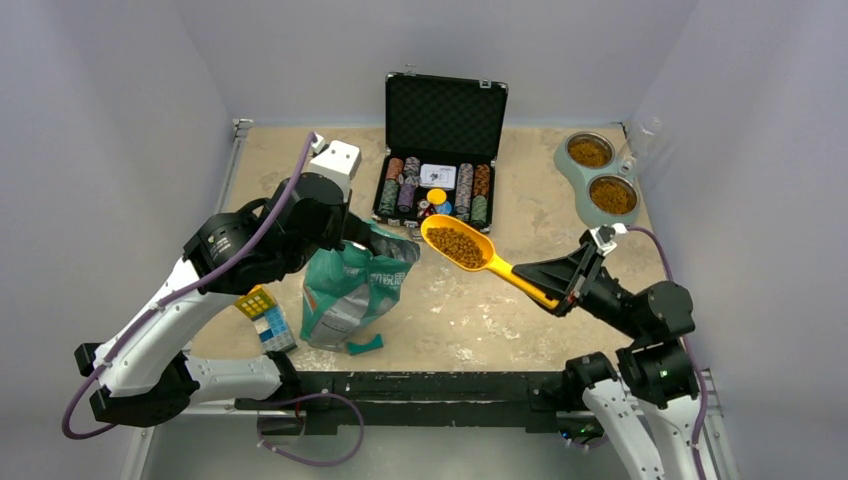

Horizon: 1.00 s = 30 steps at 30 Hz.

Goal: Serve the pet food

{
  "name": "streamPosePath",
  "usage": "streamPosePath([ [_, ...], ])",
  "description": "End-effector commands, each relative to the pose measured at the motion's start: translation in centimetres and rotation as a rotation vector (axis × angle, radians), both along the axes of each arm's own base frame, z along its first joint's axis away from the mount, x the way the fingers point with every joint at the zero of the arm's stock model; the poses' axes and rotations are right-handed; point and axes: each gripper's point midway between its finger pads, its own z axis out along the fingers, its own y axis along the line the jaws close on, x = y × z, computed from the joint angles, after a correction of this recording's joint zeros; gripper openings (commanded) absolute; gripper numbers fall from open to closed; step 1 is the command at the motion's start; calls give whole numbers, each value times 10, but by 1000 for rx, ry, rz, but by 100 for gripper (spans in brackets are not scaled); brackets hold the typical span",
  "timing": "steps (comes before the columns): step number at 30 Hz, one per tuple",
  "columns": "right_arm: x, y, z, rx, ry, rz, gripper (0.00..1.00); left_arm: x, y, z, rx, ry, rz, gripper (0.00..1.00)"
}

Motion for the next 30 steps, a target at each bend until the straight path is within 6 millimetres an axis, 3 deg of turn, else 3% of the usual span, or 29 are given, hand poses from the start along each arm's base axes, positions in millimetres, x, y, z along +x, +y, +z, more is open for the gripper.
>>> streamPosePath([
  [1,25,-8,26,109,-50,-105,0,9,7,44,-145,-142,64,0],
  [9,75,-11,38,169,-78,-218,0,5,9,47,-161,-144,56,0],
  [19,163,-19,16,130,-59,-350,0,-2,11,46,-183,-134,38,0],
  [25,222,-48,12,116,-73,-467,0,-5,10,42,-191,-122,23,0],
  [30,262,-92,-4,69,-58,-593,0,-7,6,38,-204,-109,5,0],
])
